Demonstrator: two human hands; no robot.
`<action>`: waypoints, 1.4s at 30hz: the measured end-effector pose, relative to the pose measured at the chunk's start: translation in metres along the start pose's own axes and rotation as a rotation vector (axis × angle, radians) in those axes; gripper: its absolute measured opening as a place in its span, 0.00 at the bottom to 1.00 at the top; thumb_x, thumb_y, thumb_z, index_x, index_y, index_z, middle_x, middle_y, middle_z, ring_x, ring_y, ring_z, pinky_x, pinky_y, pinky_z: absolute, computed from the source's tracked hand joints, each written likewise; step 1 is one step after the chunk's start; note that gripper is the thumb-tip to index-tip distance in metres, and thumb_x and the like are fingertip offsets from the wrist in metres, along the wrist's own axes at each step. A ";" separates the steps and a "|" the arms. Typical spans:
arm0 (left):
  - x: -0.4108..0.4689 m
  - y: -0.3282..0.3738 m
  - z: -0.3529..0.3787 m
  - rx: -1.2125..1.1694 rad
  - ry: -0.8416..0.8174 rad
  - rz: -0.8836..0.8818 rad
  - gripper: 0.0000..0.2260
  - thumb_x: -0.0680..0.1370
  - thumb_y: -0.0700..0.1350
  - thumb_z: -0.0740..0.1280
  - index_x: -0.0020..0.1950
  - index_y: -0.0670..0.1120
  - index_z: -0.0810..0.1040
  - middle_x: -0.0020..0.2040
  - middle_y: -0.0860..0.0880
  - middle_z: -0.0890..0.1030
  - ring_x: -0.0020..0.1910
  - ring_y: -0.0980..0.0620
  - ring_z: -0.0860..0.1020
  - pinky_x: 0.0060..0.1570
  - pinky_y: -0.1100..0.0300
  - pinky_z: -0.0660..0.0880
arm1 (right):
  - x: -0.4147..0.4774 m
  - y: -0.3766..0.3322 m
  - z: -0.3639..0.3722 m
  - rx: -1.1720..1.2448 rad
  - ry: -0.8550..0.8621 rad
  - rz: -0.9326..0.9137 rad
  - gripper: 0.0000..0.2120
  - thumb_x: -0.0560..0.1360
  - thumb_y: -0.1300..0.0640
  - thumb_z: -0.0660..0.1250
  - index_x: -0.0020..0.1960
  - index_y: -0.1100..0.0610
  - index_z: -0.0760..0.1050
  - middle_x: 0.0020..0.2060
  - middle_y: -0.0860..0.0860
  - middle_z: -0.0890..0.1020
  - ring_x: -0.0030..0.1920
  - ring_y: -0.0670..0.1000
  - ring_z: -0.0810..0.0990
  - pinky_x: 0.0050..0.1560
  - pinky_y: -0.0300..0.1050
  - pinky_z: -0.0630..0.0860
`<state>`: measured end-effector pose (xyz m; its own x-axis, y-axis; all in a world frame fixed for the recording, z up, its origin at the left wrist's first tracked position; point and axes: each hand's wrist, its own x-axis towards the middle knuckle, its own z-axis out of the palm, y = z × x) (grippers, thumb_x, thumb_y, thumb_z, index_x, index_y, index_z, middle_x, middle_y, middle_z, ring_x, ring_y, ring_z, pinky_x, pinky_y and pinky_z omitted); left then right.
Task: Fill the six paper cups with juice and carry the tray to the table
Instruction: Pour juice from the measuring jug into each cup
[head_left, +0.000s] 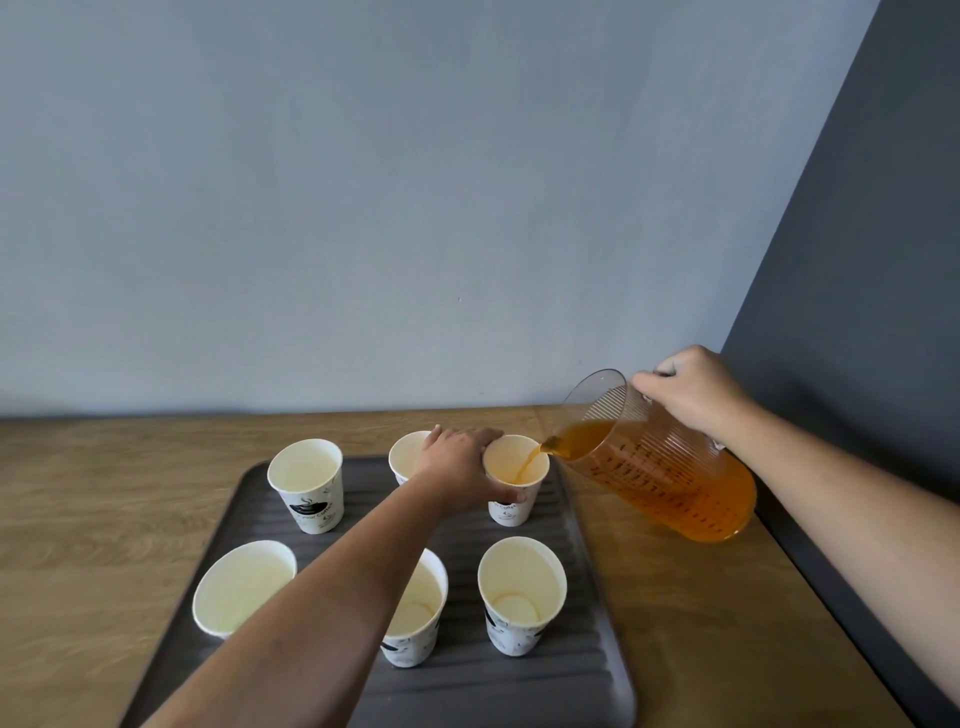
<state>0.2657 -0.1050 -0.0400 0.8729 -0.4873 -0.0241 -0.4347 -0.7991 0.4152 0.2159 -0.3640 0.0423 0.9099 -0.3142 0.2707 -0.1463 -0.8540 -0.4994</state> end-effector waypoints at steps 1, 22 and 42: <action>0.000 0.000 0.000 0.001 0.004 0.000 0.37 0.66 0.63 0.73 0.72 0.53 0.66 0.70 0.52 0.72 0.71 0.49 0.66 0.73 0.49 0.47 | 0.000 0.000 0.000 0.001 -0.002 -0.003 0.22 0.68 0.51 0.68 0.23 0.54 0.59 0.22 0.50 0.59 0.26 0.51 0.62 0.32 0.44 0.61; 0.000 -0.001 0.005 0.017 0.048 -0.015 0.35 0.67 0.61 0.73 0.71 0.55 0.67 0.70 0.52 0.72 0.72 0.51 0.64 0.74 0.50 0.46 | -0.001 -0.003 -0.005 -0.029 0.003 -0.006 0.22 0.67 0.51 0.67 0.23 0.54 0.59 0.22 0.50 0.58 0.26 0.51 0.61 0.32 0.44 0.59; -0.003 0.001 0.005 0.032 0.049 -0.020 0.36 0.68 0.63 0.71 0.72 0.55 0.66 0.71 0.52 0.71 0.73 0.51 0.63 0.74 0.49 0.42 | -0.003 -0.011 -0.008 -0.062 0.000 -0.026 0.23 0.67 0.50 0.67 0.22 0.53 0.57 0.22 0.50 0.58 0.27 0.51 0.61 0.33 0.45 0.59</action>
<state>0.2615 -0.1065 -0.0436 0.8910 -0.4539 0.0126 -0.4231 -0.8197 0.3861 0.2113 -0.3572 0.0536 0.9136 -0.2920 0.2831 -0.1467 -0.8858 -0.4402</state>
